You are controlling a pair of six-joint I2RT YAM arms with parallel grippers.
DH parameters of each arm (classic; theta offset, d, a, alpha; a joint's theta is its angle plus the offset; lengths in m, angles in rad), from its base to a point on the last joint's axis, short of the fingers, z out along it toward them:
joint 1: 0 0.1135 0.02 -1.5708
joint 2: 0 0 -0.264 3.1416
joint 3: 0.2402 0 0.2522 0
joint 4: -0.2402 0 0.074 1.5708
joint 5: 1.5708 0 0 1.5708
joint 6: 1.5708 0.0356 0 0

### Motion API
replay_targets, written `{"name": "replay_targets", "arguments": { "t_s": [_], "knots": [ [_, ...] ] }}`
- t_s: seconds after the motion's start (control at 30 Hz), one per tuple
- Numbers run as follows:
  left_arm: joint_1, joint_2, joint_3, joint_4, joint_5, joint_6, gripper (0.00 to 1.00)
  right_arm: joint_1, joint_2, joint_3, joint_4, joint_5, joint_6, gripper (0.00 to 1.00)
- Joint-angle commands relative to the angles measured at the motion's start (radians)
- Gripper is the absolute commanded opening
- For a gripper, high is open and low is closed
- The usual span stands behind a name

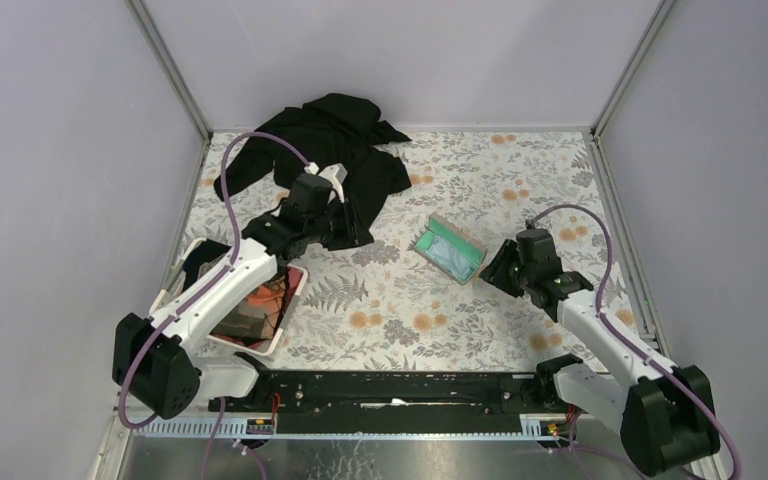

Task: Organize the sunglasses
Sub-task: Move the sunglasses case at the center of the board.

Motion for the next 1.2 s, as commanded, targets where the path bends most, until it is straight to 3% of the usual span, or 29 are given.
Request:
{"name": "replay_targets", "arguments": {
  "t_s": [0.0,0.23,0.57,0.83,0.97,1.07,1.17],
  "knots": [
    [0.007,-0.024,-0.035,-0.034,-0.017,0.014,0.44,0.01,0.07,-0.027,0.11,-0.014,0.067,0.39],
    [0.007,-0.039,-0.071,-0.028,-0.015,0.006,0.43,0.027,0.257,-0.006,0.213,0.013,0.03,0.2],
    [0.01,-0.042,-0.095,-0.036,-0.054,0.033,0.43,0.074,0.503,0.077,0.42,0.013,-0.025,0.17],
    [0.01,-0.017,-0.163,0.02,-0.021,0.006,0.43,0.083,0.742,0.355,0.347,-0.02,-0.111,0.16],
    [0.01,-0.013,-0.181,0.043,0.014,-0.008,0.43,0.082,0.621,0.334,0.305,0.008,-0.138,0.19],
    [0.009,-0.01,-0.184,0.072,0.047,-0.018,0.43,0.078,0.458,0.282,0.218,0.146,-0.165,0.24],
    [-0.001,0.006,-0.169,0.091,0.076,-0.026,0.43,0.02,0.263,0.211,0.133,0.283,-0.205,0.41]
  ]
}}
